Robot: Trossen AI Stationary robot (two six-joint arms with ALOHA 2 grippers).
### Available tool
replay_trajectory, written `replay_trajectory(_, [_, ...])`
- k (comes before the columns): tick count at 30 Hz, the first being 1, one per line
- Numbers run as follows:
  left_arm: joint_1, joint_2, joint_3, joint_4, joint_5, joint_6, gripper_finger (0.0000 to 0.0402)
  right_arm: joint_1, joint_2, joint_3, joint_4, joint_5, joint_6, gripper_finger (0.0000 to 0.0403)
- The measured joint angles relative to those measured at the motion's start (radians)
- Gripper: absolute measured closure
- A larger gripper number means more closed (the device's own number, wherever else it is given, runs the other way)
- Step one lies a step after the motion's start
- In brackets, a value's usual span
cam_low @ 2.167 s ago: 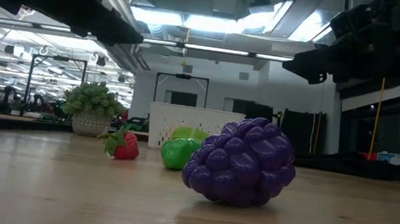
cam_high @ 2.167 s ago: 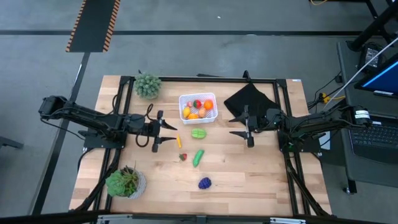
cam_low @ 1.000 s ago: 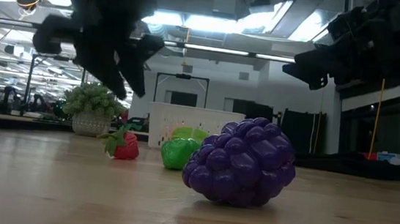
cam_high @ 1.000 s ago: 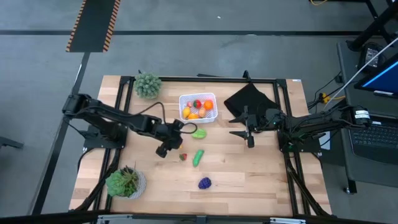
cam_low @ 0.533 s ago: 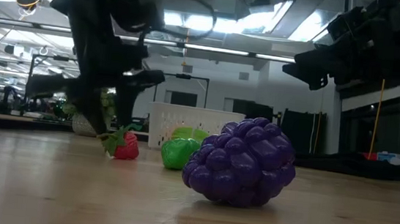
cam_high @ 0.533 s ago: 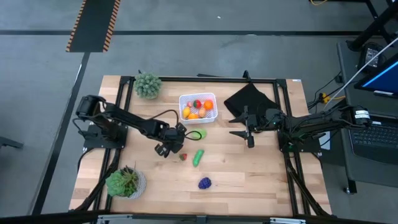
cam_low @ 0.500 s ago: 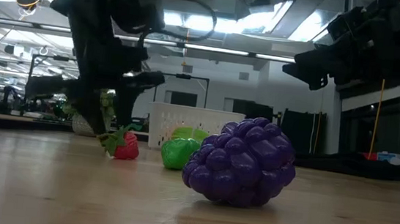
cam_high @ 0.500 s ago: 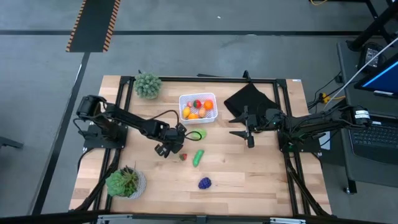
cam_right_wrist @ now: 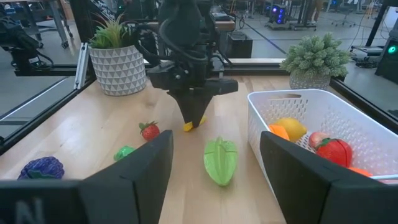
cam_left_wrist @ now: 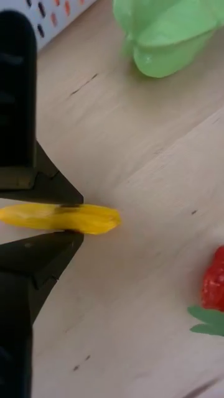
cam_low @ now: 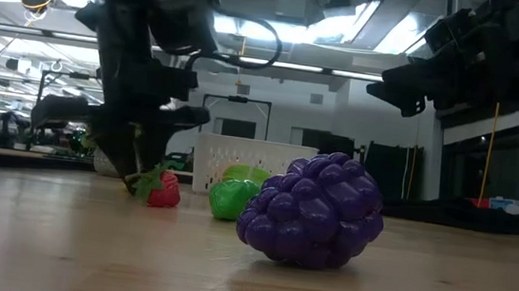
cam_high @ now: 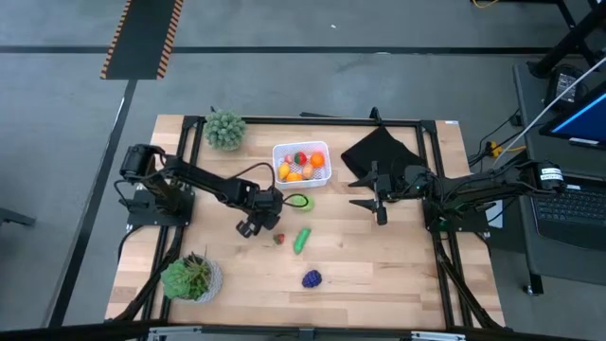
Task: Pick and placing Produce into tupperware
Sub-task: Put the corn into the white bin
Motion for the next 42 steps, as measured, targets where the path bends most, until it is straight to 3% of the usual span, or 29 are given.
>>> replay_trajectory(11, [0.007,0.001,-0.001,0.003,0.031,-0.108,0.038,0.0,0.0,0.0,0.0,0.0,0.0,0.0159])
replay_trajectory(23, [0.007,0.002,-0.001,0.01,0.031,-0.122,0.0358,0.0,0.0,0.0,0.0,0.0,0.002,0.0159])
replay_trajectory(35, [0.009,0.008,0.092,0.007,0.029,-0.219,0.0388,0.0,0.0,0.0,0.0,0.0,0.002,0.016])
replay_trajectory(42, [0.011,0.006,0.132,0.004,0.029,-0.251,0.0379,0.0,0.0,0.0,0.001,0.0,0.002,0.016])
